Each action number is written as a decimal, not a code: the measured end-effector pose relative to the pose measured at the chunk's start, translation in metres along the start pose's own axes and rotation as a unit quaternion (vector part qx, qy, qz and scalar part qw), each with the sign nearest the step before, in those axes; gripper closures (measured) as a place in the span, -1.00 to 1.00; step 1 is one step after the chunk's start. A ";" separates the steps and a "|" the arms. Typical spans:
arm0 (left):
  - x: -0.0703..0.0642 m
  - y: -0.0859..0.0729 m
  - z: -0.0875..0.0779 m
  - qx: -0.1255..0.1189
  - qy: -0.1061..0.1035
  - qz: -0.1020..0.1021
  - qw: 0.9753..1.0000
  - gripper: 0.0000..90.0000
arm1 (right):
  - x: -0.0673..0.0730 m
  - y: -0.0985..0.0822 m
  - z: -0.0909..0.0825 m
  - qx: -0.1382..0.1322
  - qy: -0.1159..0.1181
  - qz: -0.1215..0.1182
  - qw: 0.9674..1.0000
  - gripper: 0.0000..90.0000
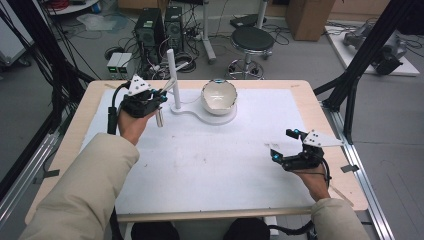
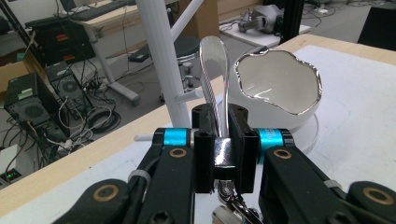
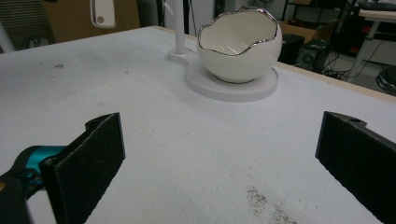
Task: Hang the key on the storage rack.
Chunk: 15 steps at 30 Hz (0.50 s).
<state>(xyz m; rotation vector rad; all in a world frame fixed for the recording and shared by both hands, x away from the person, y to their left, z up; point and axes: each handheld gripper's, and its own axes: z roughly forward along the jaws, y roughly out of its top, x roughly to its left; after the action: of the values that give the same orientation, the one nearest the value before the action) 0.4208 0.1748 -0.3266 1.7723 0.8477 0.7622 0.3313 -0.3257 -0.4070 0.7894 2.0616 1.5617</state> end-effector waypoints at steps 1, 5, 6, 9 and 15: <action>0.000 -0.001 0.001 0.000 0.001 0.000 1.000 0.81 | 0.000 -0.001 0.000 -0.001 0.001 0.002 1.000 -0.99; 0.000 -0.004 0.006 0.003 0.002 0.002 1.000 0.81 | 0.001 -0.004 -0.003 -0.016 -0.001 0.001 1.000 -0.99; 0.001 -0.005 0.007 0.006 0.002 0.002 1.000 0.81 | 0.001 -0.005 -0.003 -0.020 -0.003 -0.003 1.000 -0.99; 0.002 -0.007 0.009 0.005 0.005 -0.005 1.000 0.81 | 0.001 -0.009 -0.003 -0.024 -0.006 -0.001 1.000 -0.99; 0.005 -0.012 0.013 0.007 0.010 -0.009 1.000 0.81 | 0.003 -0.009 0.001 -0.021 -0.008 -0.008 1.000 -0.99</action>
<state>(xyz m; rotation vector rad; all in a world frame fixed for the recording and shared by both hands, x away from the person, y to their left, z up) 0.4318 0.1757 -0.3416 1.7709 0.8826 0.7653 0.3281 -0.3248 -0.4161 0.7654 2.0127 1.5806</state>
